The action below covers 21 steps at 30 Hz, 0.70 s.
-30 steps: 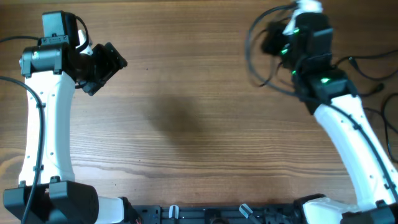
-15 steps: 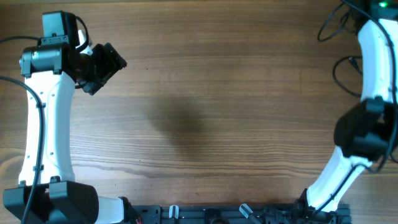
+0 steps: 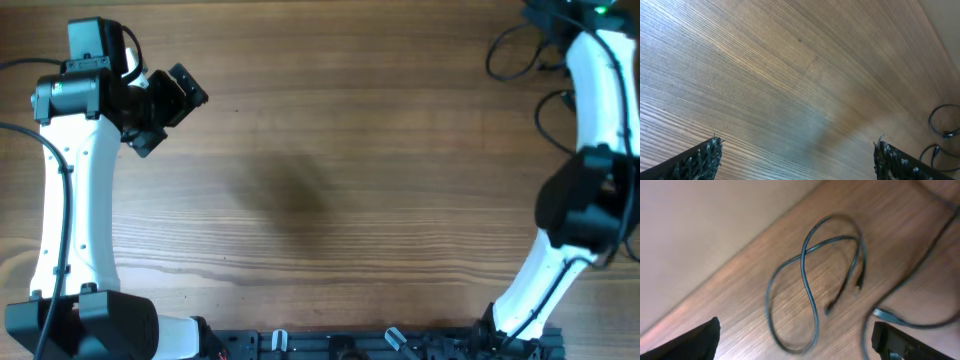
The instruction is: Untangle cables
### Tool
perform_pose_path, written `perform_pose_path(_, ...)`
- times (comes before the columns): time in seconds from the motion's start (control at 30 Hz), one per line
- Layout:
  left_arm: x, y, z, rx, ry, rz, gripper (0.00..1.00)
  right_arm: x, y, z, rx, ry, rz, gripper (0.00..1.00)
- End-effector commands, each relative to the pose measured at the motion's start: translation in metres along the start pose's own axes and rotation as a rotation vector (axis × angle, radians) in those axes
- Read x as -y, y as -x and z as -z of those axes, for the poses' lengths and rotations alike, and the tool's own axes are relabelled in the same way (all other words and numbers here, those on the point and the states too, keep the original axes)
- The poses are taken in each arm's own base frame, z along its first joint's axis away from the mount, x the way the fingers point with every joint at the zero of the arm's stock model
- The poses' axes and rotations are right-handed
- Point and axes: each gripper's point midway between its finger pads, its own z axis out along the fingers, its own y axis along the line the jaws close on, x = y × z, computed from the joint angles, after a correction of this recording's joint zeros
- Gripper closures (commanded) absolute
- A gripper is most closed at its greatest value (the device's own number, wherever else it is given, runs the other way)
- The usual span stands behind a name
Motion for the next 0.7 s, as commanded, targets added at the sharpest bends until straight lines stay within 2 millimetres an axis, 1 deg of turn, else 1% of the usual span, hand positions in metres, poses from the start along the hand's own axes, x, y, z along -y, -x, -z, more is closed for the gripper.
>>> perform_pose_path(0.0, -0.001, 0.003, 0.001, 0.009, 0.008, 0.000, 0.00, -0.018, 0.032, 0.108, 0.061, 0.176, 0.039, 0.00)
perform_pose_path(0.03, -0.001, 0.003, 0.001, 0.009, 0.007, 0.000, 0.00, -0.021, 0.031, 0.131, 0.054, 0.221, 0.071, 0.00)
perform_pose_path(0.1, -0.001, 0.003, 0.001, 0.010, 0.007, 0.000, 0.00, -0.029, 0.020, 0.184, 0.024, 0.339, 0.135, 0.00)
perform_pose_path(0.13, -0.001, 0.003, 0.001, 0.009, 0.008, 0.000, 0.00, -0.031, 0.011, 0.202, 0.002, 0.371, 0.154, 0.00)
perform_pose_path(0.2, -0.001, 0.003, 0.001, 0.009, 0.008, 0.000, 0.00, -0.024, -0.008, 0.239, -0.036, 0.380, 0.171, 0.00)
perform_pose_path(0.23, -0.001, 0.003, 0.001, 0.009, 0.008, 0.000, 0.00, -0.027, -0.017, 0.260, -0.048, 0.420, 0.184, 0.00)
perform_pose_path(0.3, -0.001, 0.003, 0.001, 0.009, 0.008, 0.000, 0.00, -0.030, -0.032, 0.290, -0.062, 0.468, 0.216, 0.00)
perform_pose_path(0.33, -0.001, 0.003, 0.001, 0.009, 0.008, 0.000, 0.00, -0.028, -0.040, 0.301, -0.072, 0.475, 0.243, 0.00)
perform_pose_path(0.4, -0.001, 0.003, 0.001, 0.009, 0.008, 0.000, 0.00, -0.017, -0.062, 0.319, -0.135, 0.466, 0.250, 0.00)
perform_pose_path(0.47, -0.001, 0.003, 0.001, 0.009, 0.008, 0.000, 0.00, -0.001, -0.085, 0.325, -0.225, 0.424, 0.256, 0.00)
perform_pose_path(0.57, -0.001, 0.003, 0.001, 0.009, 0.008, 0.000, 0.00, 0.007, -0.097, 0.325, -0.282, 0.398, 0.260, 0.00)
perform_pose_path(0.67, -0.001, 0.003, 0.001, 0.009, 0.008, 0.000, 0.00, 0.008, -0.097, 0.325, -0.282, 0.394, 0.266, 0.00)
